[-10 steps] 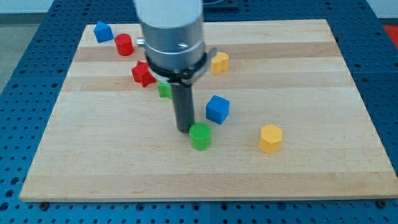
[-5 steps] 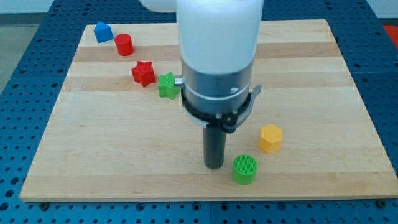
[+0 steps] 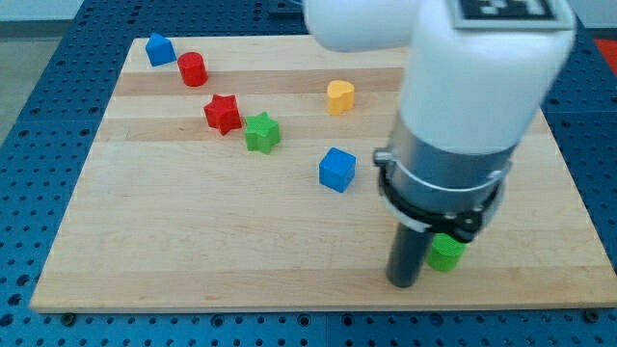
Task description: Place green circle at the bottom right side of the board
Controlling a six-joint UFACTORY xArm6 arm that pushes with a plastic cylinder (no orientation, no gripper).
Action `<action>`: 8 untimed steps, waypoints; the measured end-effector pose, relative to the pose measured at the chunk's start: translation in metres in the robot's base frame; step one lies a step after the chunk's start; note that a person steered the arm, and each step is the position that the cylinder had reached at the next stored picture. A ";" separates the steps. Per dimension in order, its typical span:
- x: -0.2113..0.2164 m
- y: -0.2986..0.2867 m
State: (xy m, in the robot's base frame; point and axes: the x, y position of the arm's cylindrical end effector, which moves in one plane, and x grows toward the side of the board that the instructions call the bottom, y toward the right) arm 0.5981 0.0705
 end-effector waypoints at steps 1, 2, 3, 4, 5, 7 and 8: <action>-0.006 -0.006; -0.018 0.000; -0.027 0.009; -0.027 0.033; -0.027 0.070; -0.027 0.073; -0.027 0.018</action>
